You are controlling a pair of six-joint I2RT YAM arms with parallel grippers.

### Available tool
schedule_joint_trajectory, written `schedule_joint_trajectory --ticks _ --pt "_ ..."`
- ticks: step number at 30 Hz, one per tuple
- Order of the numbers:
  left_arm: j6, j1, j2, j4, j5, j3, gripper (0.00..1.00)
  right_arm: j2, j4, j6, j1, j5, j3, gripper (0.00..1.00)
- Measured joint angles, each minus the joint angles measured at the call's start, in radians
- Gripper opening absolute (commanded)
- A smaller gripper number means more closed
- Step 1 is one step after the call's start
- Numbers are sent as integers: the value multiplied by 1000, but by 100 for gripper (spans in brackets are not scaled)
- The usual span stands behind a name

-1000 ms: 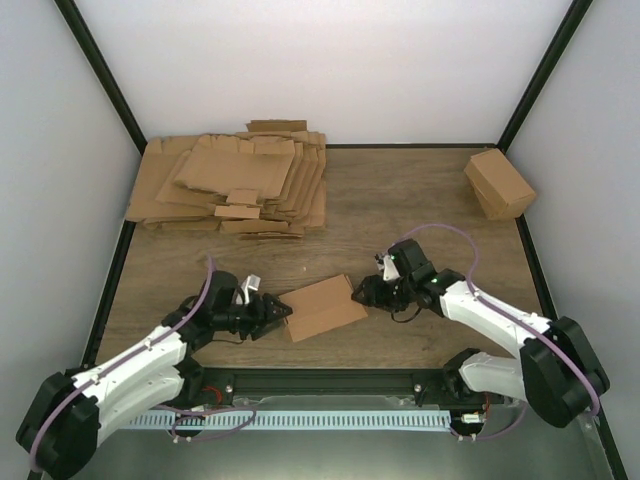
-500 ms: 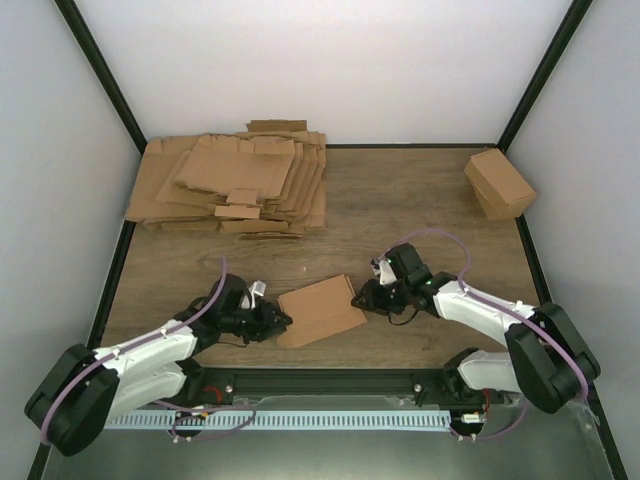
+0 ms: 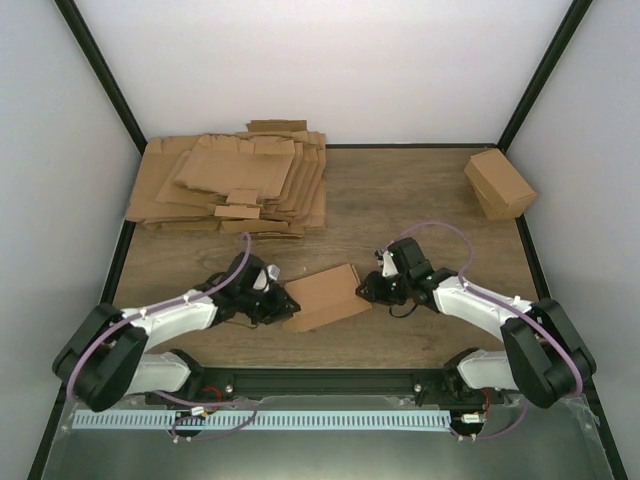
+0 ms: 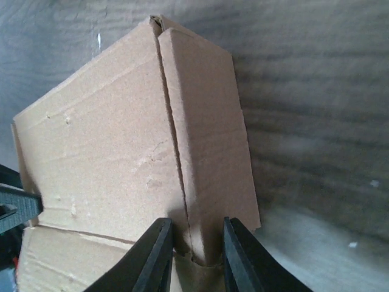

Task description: Fold the paper box

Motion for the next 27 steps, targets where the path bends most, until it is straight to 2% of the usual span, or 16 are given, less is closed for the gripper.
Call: schedule_joint_trajectory --ticks 2,7,10,12,16,18,21,23,27 --pt "47 3 47 -40 -31 59 35 18 -2 -10 -1 34 21 25" --pt "160 35 179 -71 -109 198 49 80 -12 -39 2 129 94 35" --pt "219 41 221 -94 -154 259 60 101 -42 -64 10 170 135 45" --pt "256 40 212 -118 -185 279 66 93 -61 -82 16 191 146 52" --pt "326 39 112 -197 -252 285 73 24 -118 -129 18 227 148 59" --pt "355 31 42 -236 -283 281 73 -17 -143 -152 18 233 148 61" --pt "382 -5 -53 -282 -320 255 60 -58 -169 -172 21 230 148 63" --pt "389 -52 -109 -302 -340 222 56 -68 -177 -183 29 225 149 64" --pt "377 -162 -173 -335 -395 170 56 -48 -189 -211 61 206 174 68"
